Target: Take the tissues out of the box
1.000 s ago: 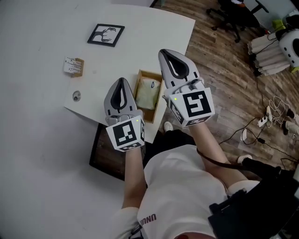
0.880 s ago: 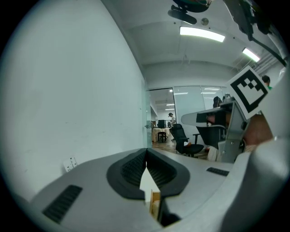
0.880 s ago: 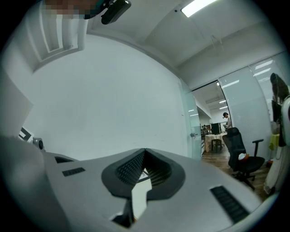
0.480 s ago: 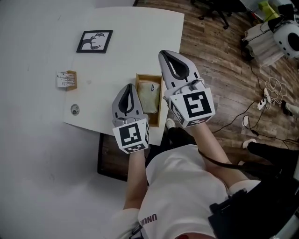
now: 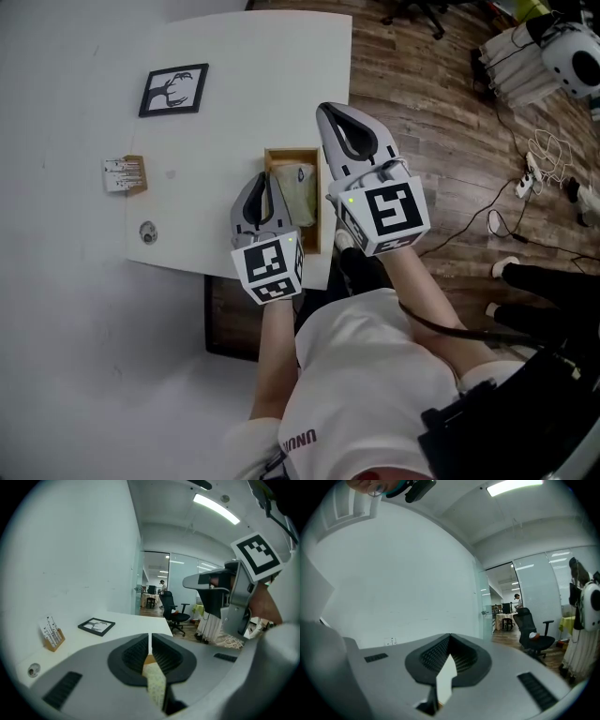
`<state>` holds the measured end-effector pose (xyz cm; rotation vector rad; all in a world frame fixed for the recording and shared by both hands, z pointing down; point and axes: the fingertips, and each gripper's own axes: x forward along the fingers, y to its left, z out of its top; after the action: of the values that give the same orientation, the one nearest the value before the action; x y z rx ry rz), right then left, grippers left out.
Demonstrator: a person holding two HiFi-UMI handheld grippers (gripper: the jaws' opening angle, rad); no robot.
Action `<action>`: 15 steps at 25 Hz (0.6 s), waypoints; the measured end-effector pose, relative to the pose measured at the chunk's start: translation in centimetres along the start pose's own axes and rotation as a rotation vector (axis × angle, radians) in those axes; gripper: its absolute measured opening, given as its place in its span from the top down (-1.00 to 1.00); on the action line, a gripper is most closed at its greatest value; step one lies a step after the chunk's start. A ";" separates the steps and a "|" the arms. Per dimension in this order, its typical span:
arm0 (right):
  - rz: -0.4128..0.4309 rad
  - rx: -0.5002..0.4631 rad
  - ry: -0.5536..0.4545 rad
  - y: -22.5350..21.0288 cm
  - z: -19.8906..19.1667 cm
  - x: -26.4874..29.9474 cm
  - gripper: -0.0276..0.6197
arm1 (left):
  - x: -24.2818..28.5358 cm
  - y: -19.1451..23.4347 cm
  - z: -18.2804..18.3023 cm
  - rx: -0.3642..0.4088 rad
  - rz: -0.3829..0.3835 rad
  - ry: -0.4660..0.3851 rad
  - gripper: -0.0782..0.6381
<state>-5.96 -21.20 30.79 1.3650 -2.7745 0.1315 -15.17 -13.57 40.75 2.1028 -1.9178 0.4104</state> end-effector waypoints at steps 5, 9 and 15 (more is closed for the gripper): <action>-0.014 0.011 0.007 -0.3 -0.4 0.0 0.87 | 0.7 -0.7 -1.2 -0.005 -0.038 0.069 0.57; -0.018 0.021 0.011 -0.4 -0.6 0.0 0.87 | 1.0 -1.2 -2.2 0.002 -0.055 0.123 0.42; -0.030 0.029 0.019 -0.9 -0.9 0.1 0.87 | 1.7 -2.1 -3.4 0.010 -0.099 0.193 0.30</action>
<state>-5.33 -21.73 31.73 1.4042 -2.7455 0.1832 -13.02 -13.68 44.53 2.0711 -1.6999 0.5791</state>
